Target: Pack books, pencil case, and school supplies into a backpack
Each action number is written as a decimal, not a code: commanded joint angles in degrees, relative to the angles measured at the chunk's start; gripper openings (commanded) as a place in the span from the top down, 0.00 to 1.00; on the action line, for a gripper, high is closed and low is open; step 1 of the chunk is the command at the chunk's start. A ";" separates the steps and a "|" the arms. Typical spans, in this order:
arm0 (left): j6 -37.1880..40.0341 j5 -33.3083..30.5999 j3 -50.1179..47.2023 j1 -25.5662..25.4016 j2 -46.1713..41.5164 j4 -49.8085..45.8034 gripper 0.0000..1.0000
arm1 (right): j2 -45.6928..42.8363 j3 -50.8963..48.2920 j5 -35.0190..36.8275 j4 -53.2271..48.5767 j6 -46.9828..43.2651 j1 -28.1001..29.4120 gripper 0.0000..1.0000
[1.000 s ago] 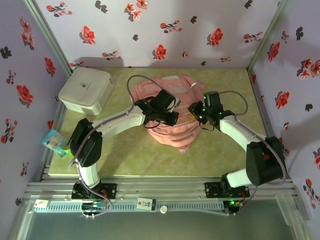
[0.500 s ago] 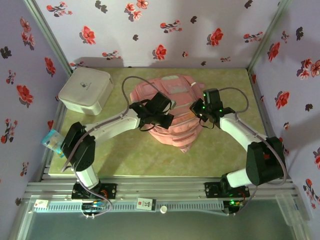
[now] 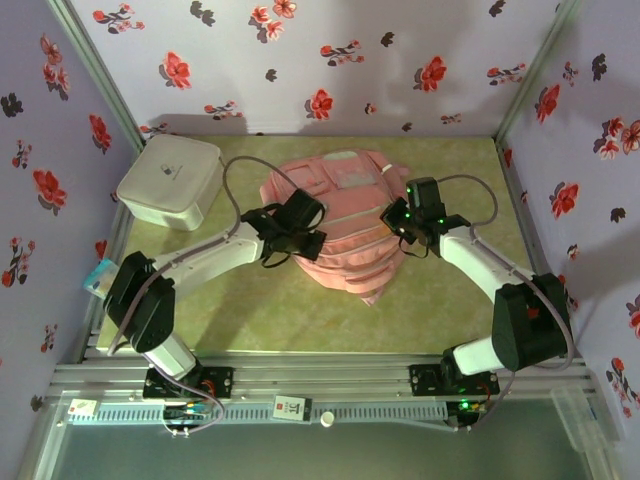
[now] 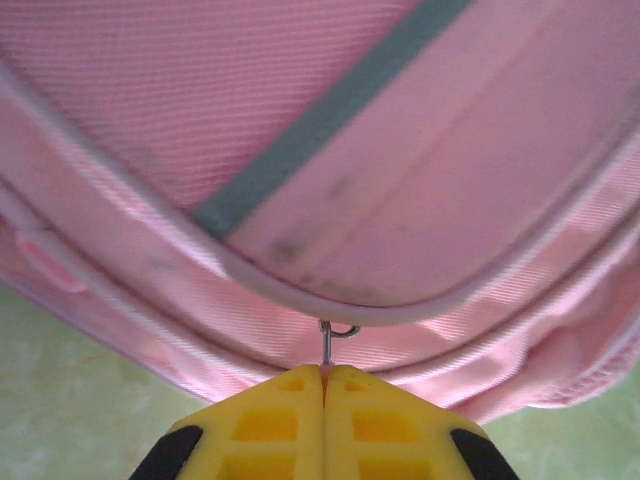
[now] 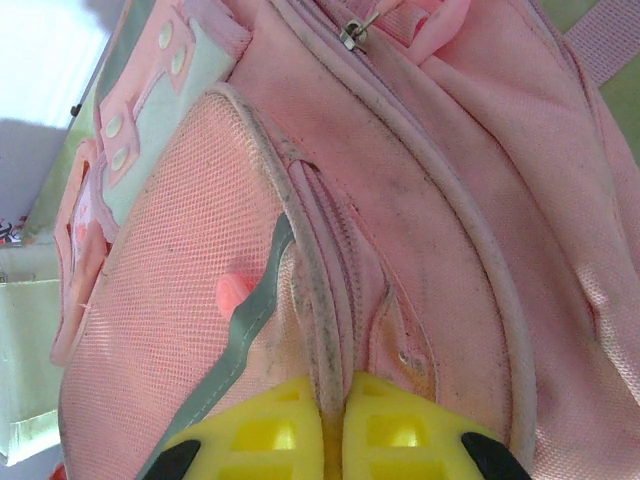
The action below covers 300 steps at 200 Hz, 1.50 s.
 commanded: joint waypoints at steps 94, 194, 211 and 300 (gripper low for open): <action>2.60 -2.67 0.17 12.39 0.95 2.51 1.00 | 7.75 4.96 -7.94 4.99 -6.16 -0.08 0.94; -1.31 -2.96 -0.39 16.72 -7.69 0.33 0.25 | -2.62 10.45 13.81 -13.35 -15.98 -0.54 0.27; -1.31 -3.57 -1.09 17.43 -9.38 0.91 0.16 | -5.83 7.87 24.46 -17.10 -15.79 -2.02 0.24; -1.85 -5.12 -4.40 20.16 -14.09 2.45 0.00 | -13.53 -9.02 32.22 -20.79 -14.41 -25.86 0.16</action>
